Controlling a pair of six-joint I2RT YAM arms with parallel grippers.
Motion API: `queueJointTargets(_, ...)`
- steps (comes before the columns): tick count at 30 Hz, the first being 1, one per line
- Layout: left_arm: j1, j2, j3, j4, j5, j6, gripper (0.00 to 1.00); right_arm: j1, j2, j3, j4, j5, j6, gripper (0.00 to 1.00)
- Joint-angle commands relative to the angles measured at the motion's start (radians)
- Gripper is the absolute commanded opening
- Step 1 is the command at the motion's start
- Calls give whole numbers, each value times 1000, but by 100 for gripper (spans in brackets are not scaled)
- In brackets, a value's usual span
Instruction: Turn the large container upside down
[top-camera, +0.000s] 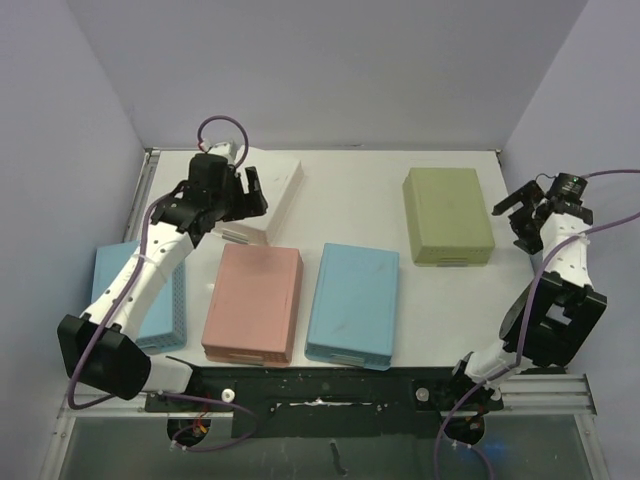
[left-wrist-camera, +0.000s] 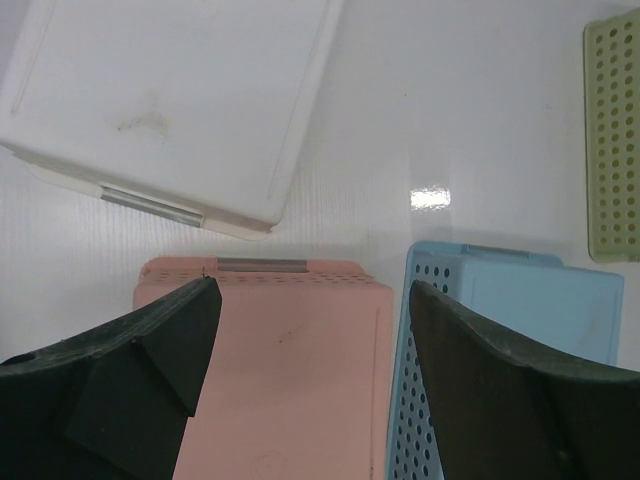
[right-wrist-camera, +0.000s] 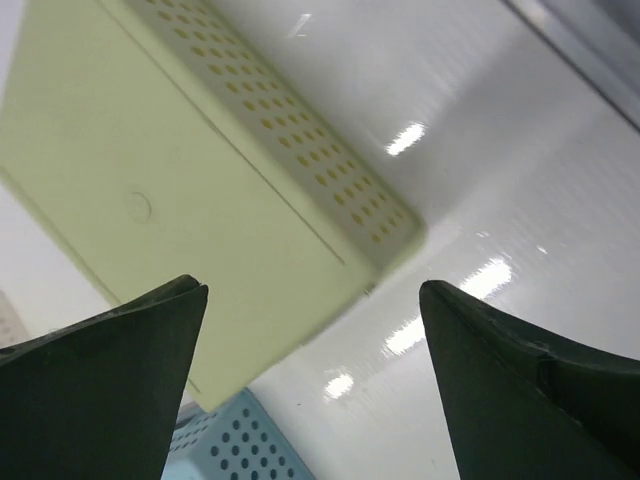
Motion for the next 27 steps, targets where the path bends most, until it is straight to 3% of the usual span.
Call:
queueJointTargets(1,-23,19,61,11,13,12,77,84,-112,110,-228,369,-41,93)
queueJointTargets(5,-55,12,48,16,16,12,77,269,-209,196,-269,537,-33,93)
queueJointTargets(8,-77,-1,44,14,12,18,77,413,-284,218,-222,550,-69,98)
queueJointTargets(15,-115,-71,-5,26,15,36,77,712,-487,47,-31,554,-209,98)
queueJointTargets(21,-118,-157,-92,66,-24,20,77,738,-612,-90,-63,635,-194,98)
queueJointTargets(27,-118,-194,-124,89,-72,20,77,738,-679,-126,-121,711,-195,98)
